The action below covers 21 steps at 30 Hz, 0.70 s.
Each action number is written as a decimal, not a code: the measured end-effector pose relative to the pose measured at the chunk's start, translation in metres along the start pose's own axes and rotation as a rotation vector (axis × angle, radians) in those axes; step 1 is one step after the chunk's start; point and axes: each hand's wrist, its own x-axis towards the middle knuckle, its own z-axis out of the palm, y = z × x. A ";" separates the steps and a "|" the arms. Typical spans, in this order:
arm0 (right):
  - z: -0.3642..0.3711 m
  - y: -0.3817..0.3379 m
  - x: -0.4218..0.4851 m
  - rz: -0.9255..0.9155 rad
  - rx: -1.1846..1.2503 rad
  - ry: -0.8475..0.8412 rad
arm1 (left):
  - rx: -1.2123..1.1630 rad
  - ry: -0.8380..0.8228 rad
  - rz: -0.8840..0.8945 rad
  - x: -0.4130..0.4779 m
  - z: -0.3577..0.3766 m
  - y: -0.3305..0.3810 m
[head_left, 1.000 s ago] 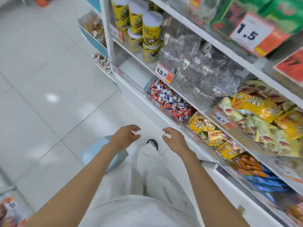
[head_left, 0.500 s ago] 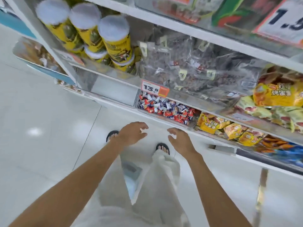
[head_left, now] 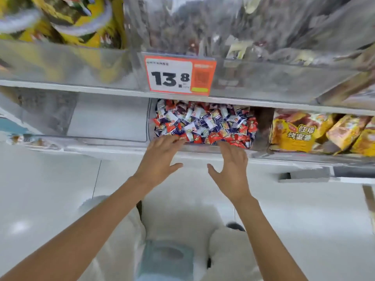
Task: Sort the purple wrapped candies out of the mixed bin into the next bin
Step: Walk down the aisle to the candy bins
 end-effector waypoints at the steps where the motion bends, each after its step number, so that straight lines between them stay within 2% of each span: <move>1: 0.011 0.012 0.004 -0.050 -0.042 0.047 | 0.019 0.067 0.005 0.005 0.017 -0.006; 6: 0.035 0.051 0.028 -0.250 -0.267 0.317 | 0.151 0.442 0.069 0.032 0.059 -0.031; 9: 0.032 0.051 0.038 -0.227 -0.269 0.324 | 0.188 0.561 0.106 0.034 0.062 -0.036; 14: 0.026 0.036 0.036 -0.134 -0.317 0.267 | 0.184 0.495 0.066 0.020 0.047 -0.029; 18: 0.012 0.022 0.047 -0.099 -0.467 0.139 | 0.276 0.445 0.012 0.024 0.041 -0.029; 21: 0.011 0.019 0.045 -0.118 -0.471 0.176 | 0.177 0.458 0.011 0.029 0.045 -0.036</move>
